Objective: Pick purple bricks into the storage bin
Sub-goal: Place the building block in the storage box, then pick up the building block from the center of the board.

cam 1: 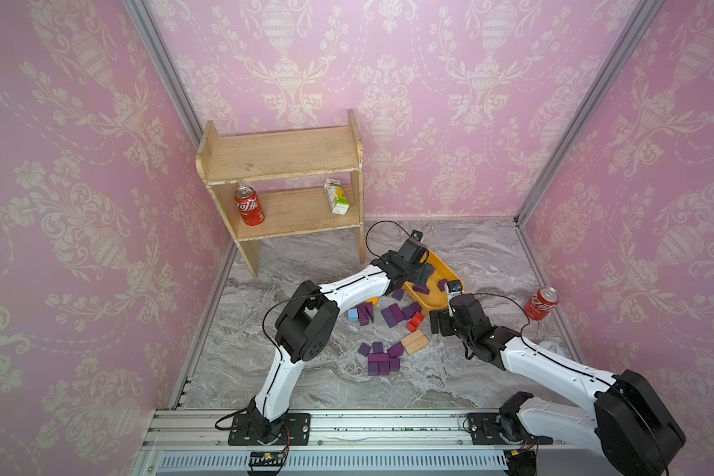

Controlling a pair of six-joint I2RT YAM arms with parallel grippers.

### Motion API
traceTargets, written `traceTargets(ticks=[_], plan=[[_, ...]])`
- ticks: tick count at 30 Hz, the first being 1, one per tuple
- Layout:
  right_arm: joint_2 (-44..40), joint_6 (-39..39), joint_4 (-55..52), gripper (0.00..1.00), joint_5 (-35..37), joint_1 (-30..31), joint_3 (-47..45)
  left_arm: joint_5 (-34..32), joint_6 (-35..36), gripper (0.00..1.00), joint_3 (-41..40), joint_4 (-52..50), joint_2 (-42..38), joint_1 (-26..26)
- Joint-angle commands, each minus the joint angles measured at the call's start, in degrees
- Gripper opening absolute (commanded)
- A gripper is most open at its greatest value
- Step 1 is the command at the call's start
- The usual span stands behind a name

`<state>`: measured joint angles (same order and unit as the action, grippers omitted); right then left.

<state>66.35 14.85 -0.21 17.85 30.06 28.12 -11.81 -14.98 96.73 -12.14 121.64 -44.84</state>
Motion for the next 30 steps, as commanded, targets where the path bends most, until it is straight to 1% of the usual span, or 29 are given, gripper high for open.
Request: traceTargets(ticks=[1, 5, 11, 15, 25, 30], plan=[[0.56, 0.29, 0.67, 1.00, 0.03, -0.27, -0.16, -2.99, 2.38, 0.97, -3.24, 4.11, -6.35, -0.34], [0.45, -0.51, 1.28, 1.00, -1.32, -0.32, -0.27, -5.70, 3.80, 0.99, -7.92, 7.68, -10.66, -0.53], [-0.53, -1.39, 1.88, 1.00, -3.68, -0.27, -0.62, -9.98, 6.41, 0.99, -12.61, 7.19, -15.91, -0.61], [-0.69, -1.73, 2.12, 1.00, -4.91, -0.27, -0.70, -12.00, 6.15, 0.99, -18.40, 9.33, -20.14, -0.65], [3.27, -1.93, 3.00, 1.00, -7.93, -0.26, 0.31, -17.20, 6.66, 0.99, -29.52, 10.21, -30.18, -0.68], [4.84, -2.41, 3.03, 1.00, -8.73, -0.14, 0.80, -23.23, 7.27, 0.99, -35.94, 11.93, -35.21, -0.50]])
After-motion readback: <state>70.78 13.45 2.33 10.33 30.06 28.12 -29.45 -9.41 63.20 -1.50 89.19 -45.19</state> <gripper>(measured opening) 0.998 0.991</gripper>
